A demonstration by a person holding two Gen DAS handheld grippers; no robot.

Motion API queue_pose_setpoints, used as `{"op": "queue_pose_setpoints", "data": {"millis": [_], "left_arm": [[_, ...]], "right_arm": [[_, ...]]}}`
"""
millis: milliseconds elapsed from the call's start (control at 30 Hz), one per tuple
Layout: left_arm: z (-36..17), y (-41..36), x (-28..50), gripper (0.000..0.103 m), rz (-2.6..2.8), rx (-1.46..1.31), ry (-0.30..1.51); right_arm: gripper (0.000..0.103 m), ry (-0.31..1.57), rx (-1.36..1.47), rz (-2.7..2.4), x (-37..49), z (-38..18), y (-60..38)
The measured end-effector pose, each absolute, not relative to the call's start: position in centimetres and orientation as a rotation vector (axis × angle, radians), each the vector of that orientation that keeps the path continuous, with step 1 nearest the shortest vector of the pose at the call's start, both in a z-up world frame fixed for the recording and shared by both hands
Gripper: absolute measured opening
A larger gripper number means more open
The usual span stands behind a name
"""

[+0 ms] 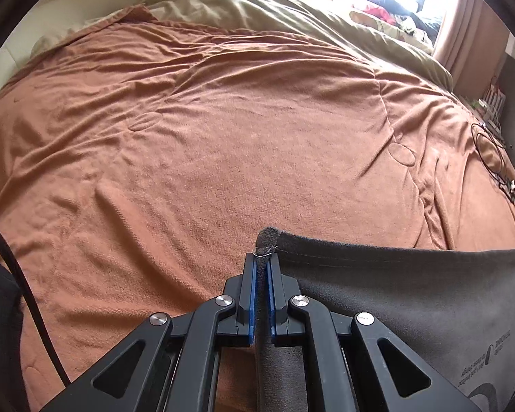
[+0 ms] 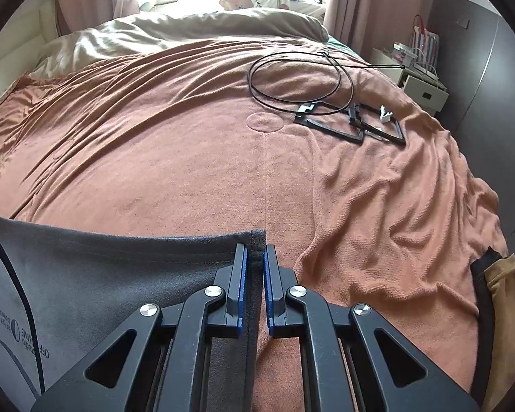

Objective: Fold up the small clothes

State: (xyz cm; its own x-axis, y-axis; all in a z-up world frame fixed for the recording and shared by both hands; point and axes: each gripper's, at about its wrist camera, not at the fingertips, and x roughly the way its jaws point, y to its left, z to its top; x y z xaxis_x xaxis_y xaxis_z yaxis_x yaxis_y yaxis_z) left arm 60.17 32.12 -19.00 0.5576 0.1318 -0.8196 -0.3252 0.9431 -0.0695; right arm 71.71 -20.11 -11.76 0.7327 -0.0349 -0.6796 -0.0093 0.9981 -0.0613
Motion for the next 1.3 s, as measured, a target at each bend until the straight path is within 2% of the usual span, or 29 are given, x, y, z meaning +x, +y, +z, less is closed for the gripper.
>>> {"op": "queue_pose_setpoints", "data": {"millis": [67,133,167,200,433,600,733,900,1300], "left_arm": [[-19.5,31.5,60.6,0.017,0.307,-0.156,0.989],[-19.7,31.3,60.3,0.017,0.314,-0.150,1.028],[-19.5,31.3,59.8,0.017,0.284,-0.181,1.027],[-19.3,31.3,59.4,0.017,0.269,-0.192,1.027],[-18.4,29.2,57.0,0.016,0.164,-0.187,1.036],[-19.2,27.6,55.8,0.012,0.109,-0.154,1.059],[-20.8,28.0,56.3,0.012,0.128,-0.151,1.087],[-22.4,28.6,57.1,0.011,0.155,-0.165,1.101],[-18.7,26.9,58.1,0.011,0.171,-0.159,1.055]], "right_arm": [[0.011,0.787,-0.084,-0.053,72.2,-12.3,-20.0],[0.019,0.808,-0.062,-0.049,72.1,-12.0,-20.2],[0.031,0.804,-0.044,-0.027,71.7,-11.7,-20.3],[0.038,0.794,-0.042,-0.016,71.2,-11.2,-20.4],[0.038,0.803,-0.094,0.119,67.0,-10.2,-19.0],[0.021,0.860,-0.146,0.180,65.0,-11.6,-18.8],[0.021,0.894,-0.174,0.144,65.3,-13.3,-19.5],[0.009,0.934,-0.127,0.123,67.1,-15.1,-20.8],[0.009,0.876,-0.186,0.133,67.4,-10.4,-16.3]]}}
